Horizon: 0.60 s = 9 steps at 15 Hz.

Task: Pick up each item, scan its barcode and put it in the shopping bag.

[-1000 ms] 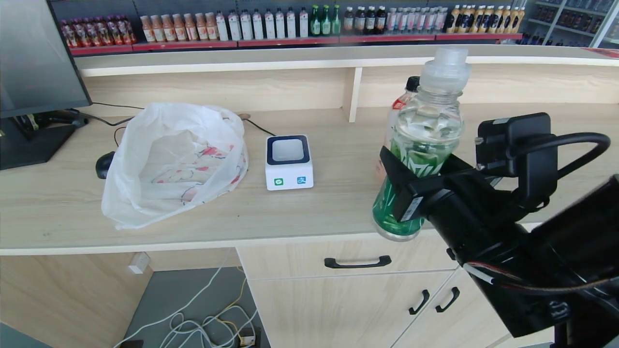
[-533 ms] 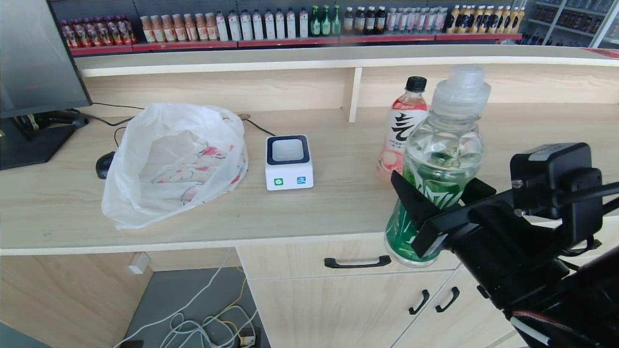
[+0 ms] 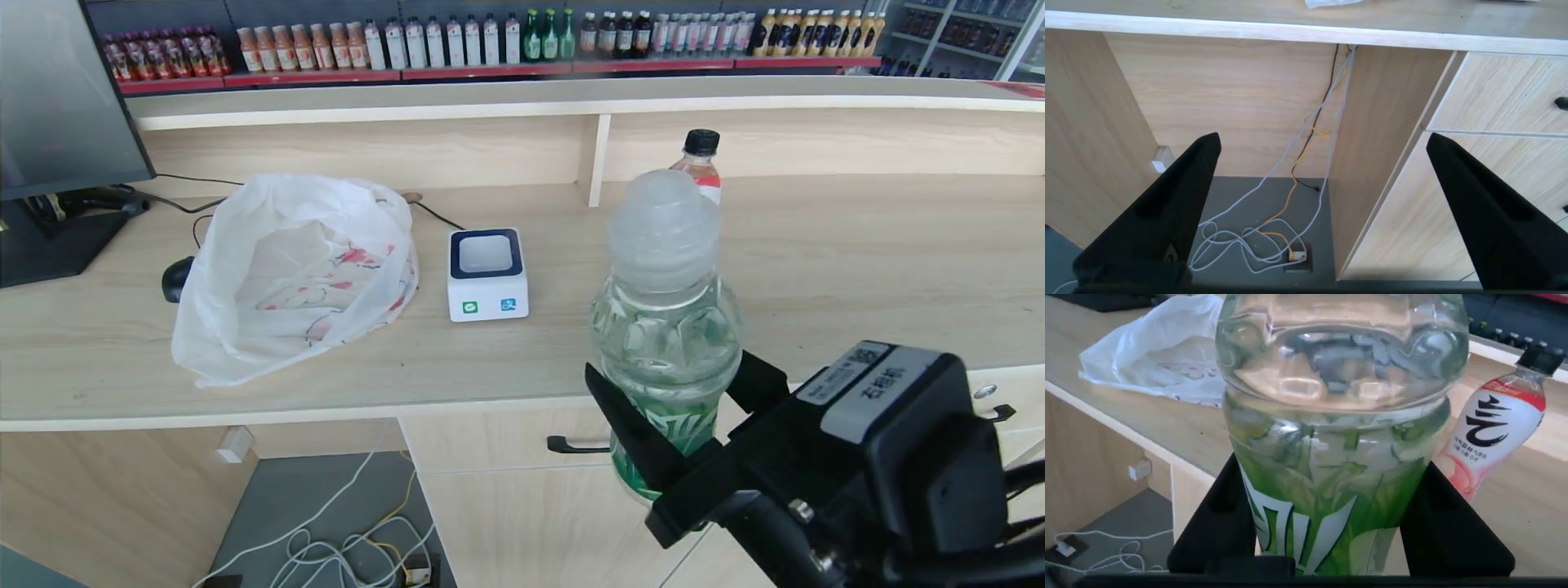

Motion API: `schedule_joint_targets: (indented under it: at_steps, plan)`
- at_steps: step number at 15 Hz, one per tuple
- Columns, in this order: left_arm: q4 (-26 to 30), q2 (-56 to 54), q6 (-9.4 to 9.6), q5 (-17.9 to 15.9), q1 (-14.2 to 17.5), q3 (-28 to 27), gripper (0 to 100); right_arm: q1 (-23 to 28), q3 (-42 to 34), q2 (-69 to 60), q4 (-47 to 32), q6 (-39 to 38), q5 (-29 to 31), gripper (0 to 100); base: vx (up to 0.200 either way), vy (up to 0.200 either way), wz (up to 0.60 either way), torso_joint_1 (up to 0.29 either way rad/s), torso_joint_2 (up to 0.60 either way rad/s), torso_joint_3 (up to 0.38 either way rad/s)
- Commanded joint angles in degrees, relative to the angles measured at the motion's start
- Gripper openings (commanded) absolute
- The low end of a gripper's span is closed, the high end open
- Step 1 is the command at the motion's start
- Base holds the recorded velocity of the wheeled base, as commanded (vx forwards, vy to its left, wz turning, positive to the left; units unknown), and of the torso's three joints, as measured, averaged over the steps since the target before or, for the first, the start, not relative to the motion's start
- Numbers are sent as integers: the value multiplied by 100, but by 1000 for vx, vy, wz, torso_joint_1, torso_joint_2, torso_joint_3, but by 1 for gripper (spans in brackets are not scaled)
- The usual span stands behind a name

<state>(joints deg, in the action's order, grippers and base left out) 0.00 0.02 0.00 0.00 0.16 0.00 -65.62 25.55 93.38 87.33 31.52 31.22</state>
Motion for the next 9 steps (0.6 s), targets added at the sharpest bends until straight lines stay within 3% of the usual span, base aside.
schedule_joint_targets:
  at_steps: [1,6,9]
  plan:
    - [0,-2,0,0,2,0,100,-504,20,216,3,337,7,0,0,0,0,0,0,0]
    - [0,-2,0,0,2,0,100,-583,-103,189,73,820,-11,0,0,0,0,0,0,0]
    - [0,-2,0,0,2,0,100,-680,-182,154,126,1576,-63,0,0,0,0,0,0,0]
